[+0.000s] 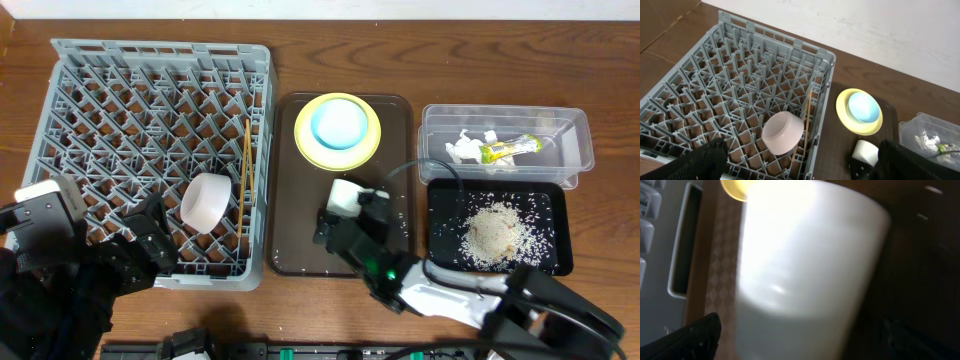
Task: Sort waste into correct bins and load items into the dishwasher
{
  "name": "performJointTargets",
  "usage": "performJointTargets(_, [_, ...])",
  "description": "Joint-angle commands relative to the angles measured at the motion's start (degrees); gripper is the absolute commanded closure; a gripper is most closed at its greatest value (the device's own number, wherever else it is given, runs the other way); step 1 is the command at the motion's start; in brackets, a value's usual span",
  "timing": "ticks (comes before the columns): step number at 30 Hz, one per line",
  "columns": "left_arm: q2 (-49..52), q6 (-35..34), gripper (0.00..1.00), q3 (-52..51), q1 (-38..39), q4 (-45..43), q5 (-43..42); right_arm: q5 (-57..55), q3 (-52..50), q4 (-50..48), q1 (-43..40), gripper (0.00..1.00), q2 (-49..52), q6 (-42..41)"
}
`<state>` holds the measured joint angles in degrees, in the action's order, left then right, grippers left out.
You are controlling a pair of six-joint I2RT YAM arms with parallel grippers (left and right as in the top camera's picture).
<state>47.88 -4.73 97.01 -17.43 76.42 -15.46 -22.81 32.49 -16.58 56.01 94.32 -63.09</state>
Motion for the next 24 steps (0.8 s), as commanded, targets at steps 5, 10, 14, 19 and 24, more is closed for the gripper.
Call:
performJointTargets(5, [0.02, -0.5, 0.03, 0.28, -0.13, -0.2, 0.35, -1.84, 5.79, 14.82, 0.11, 0.01, 2.73, 3.1])
performJointTargets(10, [0.02, -0.5, 0.03, 0.28, -0.13, -0.2, 0.35, 0.57, 5.79, 18.16, 0.04, 0.01, 2.43, 2.32])
performJointTargets(14, [0.02, -0.5, 0.03, 0.28, -0.13, -0.2, 0.35, 0.44, 5.79, 18.45, -0.15, 0.01, 2.43, 3.87])
performJointTargets(19, [0.02, -0.5, 0.03, 0.28, -0.13, -0.2, 0.33, 0.33, 5.79, 20.28, -0.24, 0.01, 2.36, 4.66])
performJointTargets(24, [0.02, -0.5, 0.03, 0.28, -0.13, -0.2, 0.35, -0.07, 5.79, 19.61, -0.61, 0.01, 1.42, 15.98])
